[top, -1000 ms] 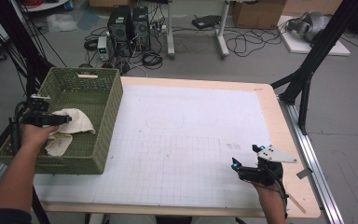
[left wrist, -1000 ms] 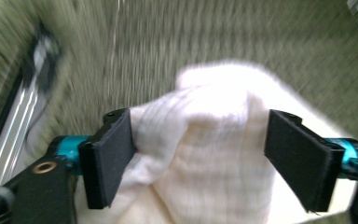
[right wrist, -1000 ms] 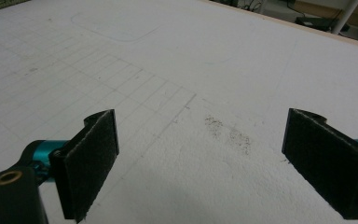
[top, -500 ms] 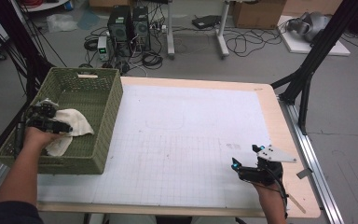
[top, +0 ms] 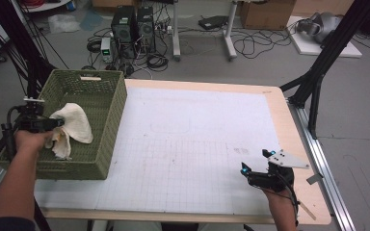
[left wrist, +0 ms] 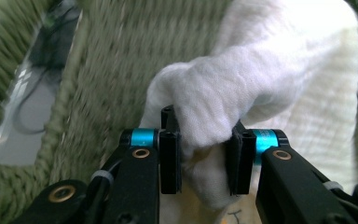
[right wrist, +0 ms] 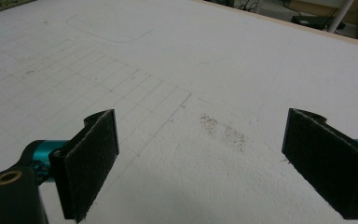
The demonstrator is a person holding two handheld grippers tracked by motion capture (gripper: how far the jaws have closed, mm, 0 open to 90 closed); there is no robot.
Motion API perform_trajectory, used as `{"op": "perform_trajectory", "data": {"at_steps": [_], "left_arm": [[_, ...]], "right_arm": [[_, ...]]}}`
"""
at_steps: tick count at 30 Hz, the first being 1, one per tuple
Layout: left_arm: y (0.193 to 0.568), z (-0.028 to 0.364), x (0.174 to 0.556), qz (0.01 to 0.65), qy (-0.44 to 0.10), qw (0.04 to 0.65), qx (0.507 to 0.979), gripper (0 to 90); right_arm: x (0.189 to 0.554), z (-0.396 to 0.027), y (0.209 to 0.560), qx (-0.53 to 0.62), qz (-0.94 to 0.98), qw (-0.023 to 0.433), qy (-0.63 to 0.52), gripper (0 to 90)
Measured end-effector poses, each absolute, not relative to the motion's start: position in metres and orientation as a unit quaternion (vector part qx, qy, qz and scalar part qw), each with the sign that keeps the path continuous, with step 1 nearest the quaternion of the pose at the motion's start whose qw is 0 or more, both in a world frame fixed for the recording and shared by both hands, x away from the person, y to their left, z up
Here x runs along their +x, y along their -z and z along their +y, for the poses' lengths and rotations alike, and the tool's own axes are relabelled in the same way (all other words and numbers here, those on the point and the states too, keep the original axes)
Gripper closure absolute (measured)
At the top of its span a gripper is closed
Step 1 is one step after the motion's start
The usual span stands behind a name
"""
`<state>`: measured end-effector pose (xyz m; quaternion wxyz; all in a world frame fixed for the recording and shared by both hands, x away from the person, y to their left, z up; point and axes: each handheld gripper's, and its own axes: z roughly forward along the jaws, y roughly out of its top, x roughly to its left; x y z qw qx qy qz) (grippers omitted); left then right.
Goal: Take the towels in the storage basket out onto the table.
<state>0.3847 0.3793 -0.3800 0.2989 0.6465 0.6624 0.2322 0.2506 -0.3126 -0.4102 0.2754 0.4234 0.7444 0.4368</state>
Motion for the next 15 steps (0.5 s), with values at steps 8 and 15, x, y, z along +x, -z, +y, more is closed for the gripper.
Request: {"op": "perform_trajectory", "data": {"at_steps": [8, 15], "left_arm": [[0.353, 0.384, 0.37, 0.641, -0.246, 0.397, 0.609, 70.9], [0.335, 0.386, 0.355, 0.609, -0.278, 0.441, 0.598, 70.8]], "right_arm": [[0.251, -0.311, 0.409, 0.423, 0.745, 0.275, -0.437, 10.1], [0.251, -0.31, 0.409, 0.42, 0.746, 0.276, -0.437, 10.1]]}}
